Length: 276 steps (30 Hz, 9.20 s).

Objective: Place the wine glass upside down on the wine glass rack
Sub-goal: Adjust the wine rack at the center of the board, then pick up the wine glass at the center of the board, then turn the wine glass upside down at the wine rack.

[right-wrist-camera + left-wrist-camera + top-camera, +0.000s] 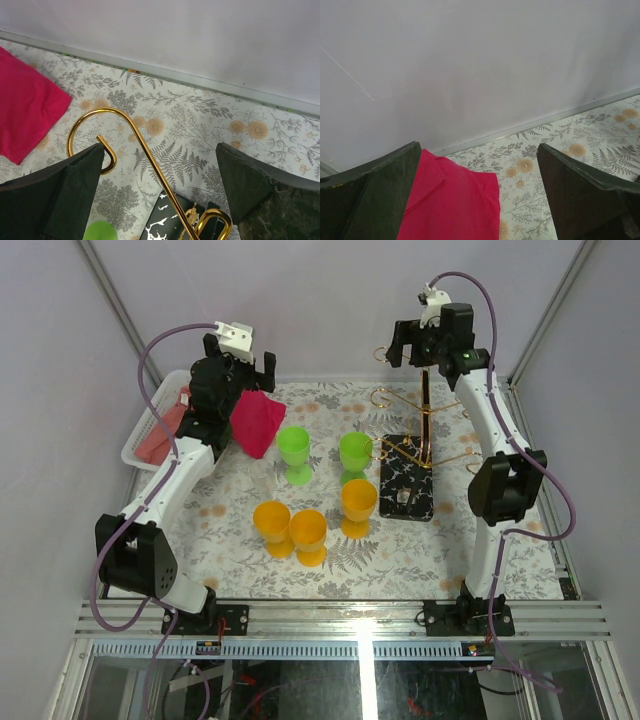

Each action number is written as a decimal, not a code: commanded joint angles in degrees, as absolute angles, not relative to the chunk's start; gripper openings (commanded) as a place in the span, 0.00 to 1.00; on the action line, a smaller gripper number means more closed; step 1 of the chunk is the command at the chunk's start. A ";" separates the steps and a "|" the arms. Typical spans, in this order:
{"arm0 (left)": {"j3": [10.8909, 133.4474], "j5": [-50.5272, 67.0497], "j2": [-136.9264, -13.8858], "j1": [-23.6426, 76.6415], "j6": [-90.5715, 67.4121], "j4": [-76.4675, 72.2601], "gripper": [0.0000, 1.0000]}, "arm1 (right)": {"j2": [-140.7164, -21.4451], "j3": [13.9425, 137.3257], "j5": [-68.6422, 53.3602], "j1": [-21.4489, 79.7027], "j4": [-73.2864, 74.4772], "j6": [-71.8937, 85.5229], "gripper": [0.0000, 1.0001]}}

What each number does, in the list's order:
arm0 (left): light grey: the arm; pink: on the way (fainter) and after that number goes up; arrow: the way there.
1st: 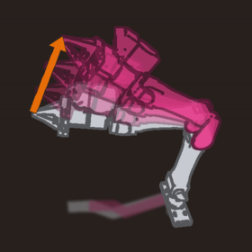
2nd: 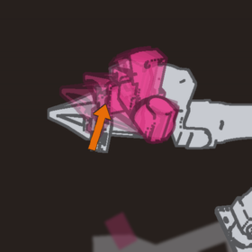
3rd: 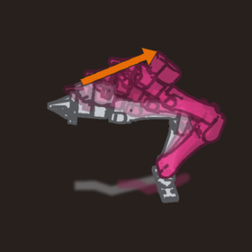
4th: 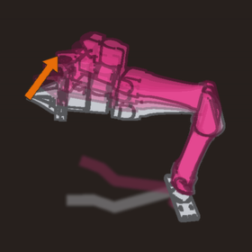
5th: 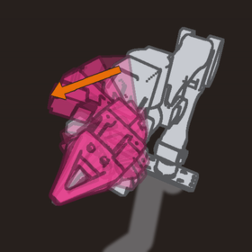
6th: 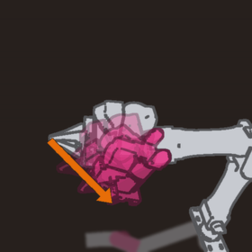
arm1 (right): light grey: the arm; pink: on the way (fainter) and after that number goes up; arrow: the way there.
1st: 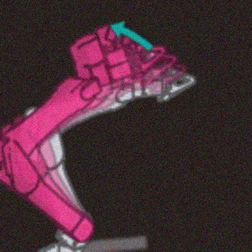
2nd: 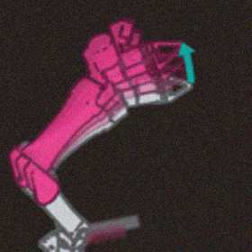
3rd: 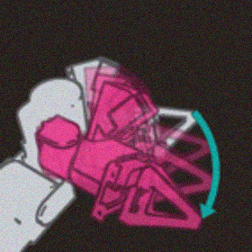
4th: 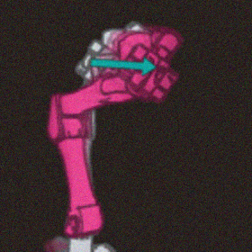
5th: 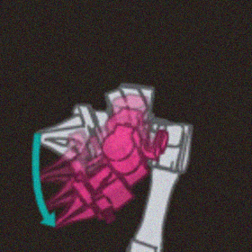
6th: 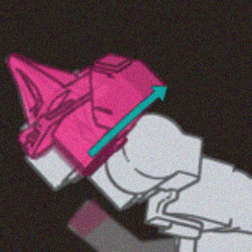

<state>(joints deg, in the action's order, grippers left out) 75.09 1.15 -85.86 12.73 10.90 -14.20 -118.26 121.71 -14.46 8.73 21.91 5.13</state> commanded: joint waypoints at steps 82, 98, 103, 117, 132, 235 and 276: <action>93.59 25.39 -109.26 30.33 13.29 22.65 0.00 | -76.20 91.98 6.41 -3.52 25.58 -2.34 0.99; 94.83 17.12 -100.23 25.42 8.67 16.71 0.00 | -73.89 87.61 0.72 -3.52 18.24 4.86 0.99; 92.60 15.11 -95.16 22.92 6.64 11.16 0.00 | -74.09 87.94 -2.33 -3.51 17.13 7.71 0.99; 73.37 7.52 -78.85 22.83 4.70 -25.38 0.00 | -77.07 86.12 -33.24 -3.22 -1.73 36.22 0.99; 64.62 -6.48 -82.59 32.55 11.77 -68.44 0.00 | -83.23 84.71 -33.37 4.85 -21.85 61.82 0.95; 64.43 -23.25 -98.38 45.36 31.11 -89.96 0.66 | -104.52 112.89 -36.18 14.20 -19.27 63.78 0.00; 72.72 -20.74 -82.07 32.98 16.83 -40.09 0.84 | -70.38 76.36 -2.44 -16.15 1.45 -3.25 0.00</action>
<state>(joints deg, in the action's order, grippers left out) 66.48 -26.13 -85.14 36.86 27.38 -57.41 -71.35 77.80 -3.49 -13.85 5.63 0.27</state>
